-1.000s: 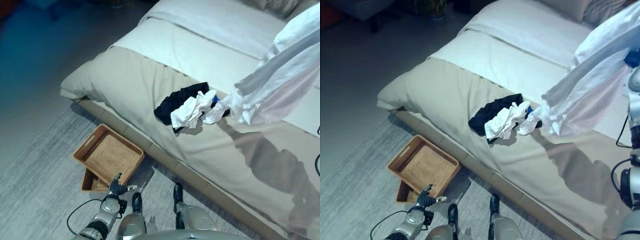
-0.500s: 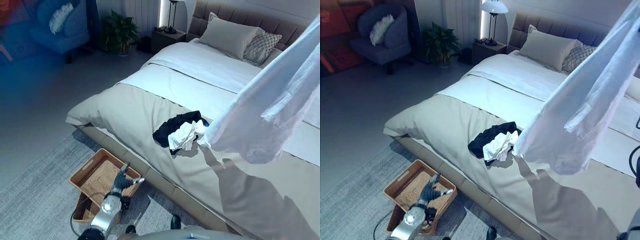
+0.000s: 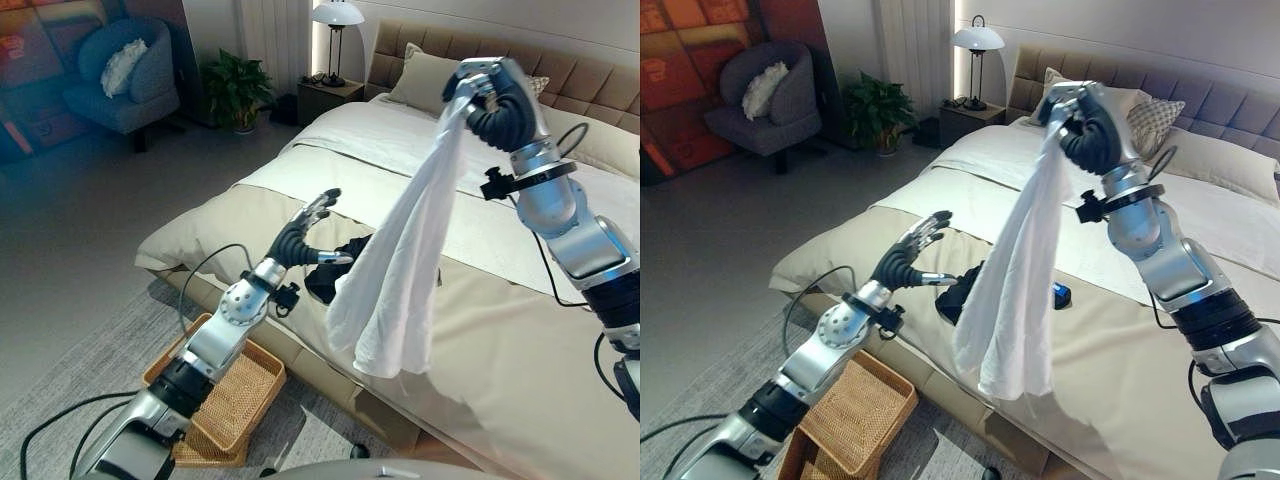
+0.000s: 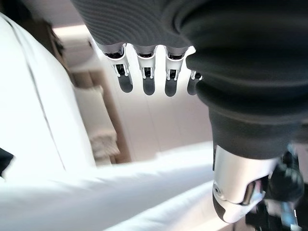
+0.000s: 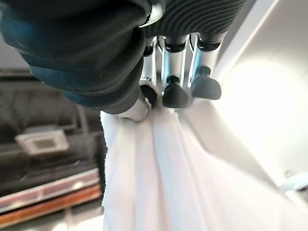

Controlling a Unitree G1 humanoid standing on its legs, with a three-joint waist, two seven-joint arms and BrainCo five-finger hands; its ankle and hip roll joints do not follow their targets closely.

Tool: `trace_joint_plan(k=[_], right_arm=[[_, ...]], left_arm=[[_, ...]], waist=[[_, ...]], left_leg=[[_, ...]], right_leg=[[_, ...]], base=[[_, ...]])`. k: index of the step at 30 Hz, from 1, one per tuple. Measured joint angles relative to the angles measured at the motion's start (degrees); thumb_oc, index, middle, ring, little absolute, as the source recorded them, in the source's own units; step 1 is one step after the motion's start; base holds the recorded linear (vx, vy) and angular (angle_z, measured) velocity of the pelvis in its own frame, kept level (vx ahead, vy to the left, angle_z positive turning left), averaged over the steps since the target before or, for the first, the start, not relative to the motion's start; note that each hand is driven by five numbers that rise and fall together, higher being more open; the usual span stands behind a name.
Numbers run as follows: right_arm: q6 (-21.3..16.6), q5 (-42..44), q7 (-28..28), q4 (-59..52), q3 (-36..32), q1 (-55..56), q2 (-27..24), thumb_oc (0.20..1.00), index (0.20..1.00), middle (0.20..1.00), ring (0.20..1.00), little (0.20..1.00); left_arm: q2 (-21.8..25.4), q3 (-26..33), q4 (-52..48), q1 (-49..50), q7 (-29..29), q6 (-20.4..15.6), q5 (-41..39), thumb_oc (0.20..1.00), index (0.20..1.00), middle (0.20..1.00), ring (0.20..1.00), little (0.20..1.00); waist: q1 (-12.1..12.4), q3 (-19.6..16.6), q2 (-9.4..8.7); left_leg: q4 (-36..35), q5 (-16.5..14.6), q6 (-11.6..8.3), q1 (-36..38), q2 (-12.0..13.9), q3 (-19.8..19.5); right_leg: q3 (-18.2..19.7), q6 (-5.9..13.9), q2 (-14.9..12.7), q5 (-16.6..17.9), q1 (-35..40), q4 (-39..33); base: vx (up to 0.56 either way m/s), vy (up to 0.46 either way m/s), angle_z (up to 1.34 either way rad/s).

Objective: Pick up clothes into the bucket

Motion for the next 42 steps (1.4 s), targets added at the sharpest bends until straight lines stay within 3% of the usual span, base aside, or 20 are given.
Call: trace_joint_plan(k=[8, 14, 25, 26, 27, 28, 33, 34, 35, 36, 37, 38, 39, 42], right_arm=[[-1.7, 4.4, 3.9, -6.9, 3.8, -5.0, 0.5, 0.200, 0.200, 0.200, 0.200, 0.200], [-2.3, 6.5, 3.9, -10.3, 4.2, -7.7, 6.0, 0.200, 0.200, 0.200, 0.200, 0.200], [-3.0, 7.8, 4.0, -13.2, 4.3, -9.3, 8.7, 0.200, 0.200, 0.200, 0.200, 0.200], [-3.0, 8.8, 4.5, -13.3, 4.4, -9.3, 9.2, 0.200, 0.200, 0.200, 0.200, 0.200], [-3.0, 9.4, 4.9, -13.4, 4.8, -9.3, 9.3, 0.200, 0.200, 0.200, 0.200, 0.200], [-3.1, 9.8, 5.0, -13.5, 5.2, -9.4, 9.3, 0.200, 0.200, 0.200, 0.200, 0.200], [-3.0, 10.0, 5.0, -13.5, 6.2, -9.9, 9.3, 0.216, 0.216, 0.216, 0.216, 0.216], [-3.0, 10.1, 5.0, -13.5, 6.2, -9.9, 9.3, 0.266, 0.266, 0.266, 0.266, 0.266], [-3.0, 10.4, 5.0, -13.5, 6.2, -9.9, 9.4, 0.373, 0.373, 0.373, 0.373, 0.373], [-3.0, 10.4, 5.0, -13.5, 6.2, -9.9, 9.4, 0.404, 0.404, 0.404, 0.404, 0.404], [-3.1, 10.4, 4.9, -13.5, 6.2, -9.8, 9.5, 0.539, 0.539, 0.539, 0.539, 0.539], [-3.1, 10.4, 4.9, -13.4, 6.2, -9.8, 9.5, 0.840, 0.840, 0.840, 0.840, 0.840], [-3.1, 10.4, 4.8, -13.3, 6.1, -9.6, 9.6, 1.000, 1.000, 1.000, 1.000, 1.000], [-3.1, 10.4, 4.7, -12.6, 5.9, -9.2, 10.4, 1.000, 1.000, 1.000, 1.000, 1.000]], left_arm=[[-3.4, -0.8, 8.8, -3.9, 0.8, 0.8, 2.9, 1.000, 1.000, 1.000, 1.000, 1.000], [-6.8, -2.1, 16.3, -4.9, 3.5, 1.4, 7.3, 1.000, 1.000, 1.000, 1.000, 1.000], [-8.6, -4.8, 16.5, -5.6, 2.3, 2.3, 6.3, 1.000, 1.000, 1.000, 1.000, 1.000], [-8.3, -6.4, 16.4, -6.3, 1.3, 2.4, 4.0, 0.937, 0.937, 0.937, 0.937, 0.937], [-8.5, -7.6, 16.4, -7.2, -0.2, 2.5, 1.5, 0.495, 0.495, 0.495, 0.495, 0.495], [-8.6, -8.2, 16.4, -7.5, -0.8, 2.5, -0.1, 0.200, 0.200, 0.200, 0.200, 0.200], [-10.0, -9.1, 16.4, -7.5, -3.7, 3.5, -12.5, 0.200, 0.200, 0.200, 0.200, 0.200], [-10.2, -9.1, 16.3, -7.2, -4.0, 3.5, -15.2, 0.200, 0.200, 0.200, 0.200, 0.200], [-10.3, -9.1, 16.3, -7.1, -4.5, 3.7, -17.7, 0.200, 0.200, 0.200, 0.200, 0.200], [-10.3, -9.1, 16.3, -7.1, -4.7, 3.7, -18.7, 0.200, 0.200, 0.200, 0.200, 0.200], [-10.3, -8.9, 15.7, -6.6, -4.8, 4.0, -21.2, 0.200, 0.200, 0.200, 0.200, 0.200], [-10.1, -8.8, 14.8, -6.0, -4.8, 4.1, -22.7, 0.200, 0.200, 0.200, 0.200, 0.200], [-10.0, -8.7, 13.7, -5.2, -4.9, 4.2, -24.9, 0.200, 0.200, 0.200, 0.200, 0.200], [-9.7, -8.2, 11.7, -3.3, -5.1, 4.8, -28.4, 0.200, 0.200, 0.200, 0.200, 0.200]], waist=[[-1.2, 0.3, 0.45], [-1.2, 0.6, 0.94], [-1.4, 0.7, 1.00], [-1.5, 0.7, 1.02], [-1.5, 0.7, 1.04], [-1.5, 0.7, 1.04], [-1.5, 0.8, 1.03], [-1.5, 0.8, 1.03], [-1.5, 0.8, 1.01], [-1.5, 0.8, 1.01], [-1.4, 0.9, 1.02], [-1.5, 0.9, 0.99], [-1.5, 1.0, 1.01], [-1.3, 1.1, 1.02]], left_leg=[[0.0, 0.1, -0.11, 0.3, 0.0, 0.0], [0.0, 0.1, -0.10, 0.5, 0.0, 0.1], [0.0, -0.1, 0.19, 0.5, 0.1, 0.1], [0.0, -0.1, 0.19, 0.5, 0.1, 0.1], [0.0, -0.2, 0.16, 0.5, 0.1, 0.1], [0.0, -0.2, 0.16, 0.5, 0.1, 0.1], [0.0, -0.2, 0.13, 0.5, 0.1, 0.1], [0.0, -0.2, 0.13, 0.5, 0.1, 0.1], [0.0, -0.2, 0.13, 0.5, 0.1, 0.1], [0.0, -0.2, 0.13, 0.5, 0.1, 0.1], [0.0, -0.2, 0.13, 0.5, 0.2, 0.1], [0.0, -0.3, 0.12, 0.5, 0.2, 0.1], [0.0, -0.3, 0.12, 0.5, 0.2, 0.1], [0.0, -0.3, 0.13, 0.6, 0.2, 0.1]], right_leg=[[0.0, -0.24, 0.1, 0.2, 0.2, 0.0], [0.0, -0.01, 0.0, -0.1, 0.5, 0.0], [0.0, -0.06, 0.1, -0.1, 0.4, -0.1], [0.1, -0.06, 0.1, -0.1, 0.4, -0.2], [0.2, -0.06, 0.1, -0.1, 0.4, -0.2], [0.2, -0.06, 0.1, -0.1, 0.4, -0.1], [0.3, -0.08, 0.1, -0.2, 0.3, -0.1], [0.3, -0.11, 0.1, -0.2, 0.3, -0.1], [0.3, -0.11, 0.2, -0.2, 0.3, -0.1], [0.3, -0.12, 0.2, -0.2, 0.3, -0.1], [0.3, -0.12, 0.2, -0.2, 0.3, -0.1], [0.3, -0.14, 0.2, -0.2, 0.3, -0.1], [0.3, -0.14, 0.2, -0.3, 0.3, -0.1], [0.2, -0.15, 0.2, -0.3, 0.4, -0.1]], base=[[0.00, 0.000, 0.00], [0.00, 0.000, 0.00], [0.00, 0.000, 0.00], [0.00, 0.000, 0.00], [0.00, 0.000, 0.00], [0.00, 0.000, 0.00], [0.00, 0.000, 0.00], [0.00, 0.000, 0.00], [0.00, 0.000, 0.00], [0.00, 0.000, 0.00], [0.00, 0.000, 0.00], [0.00, 0.000, 0.00], [0.00, 0.000, 0.00], [0.00, 0.000, 0.00]])
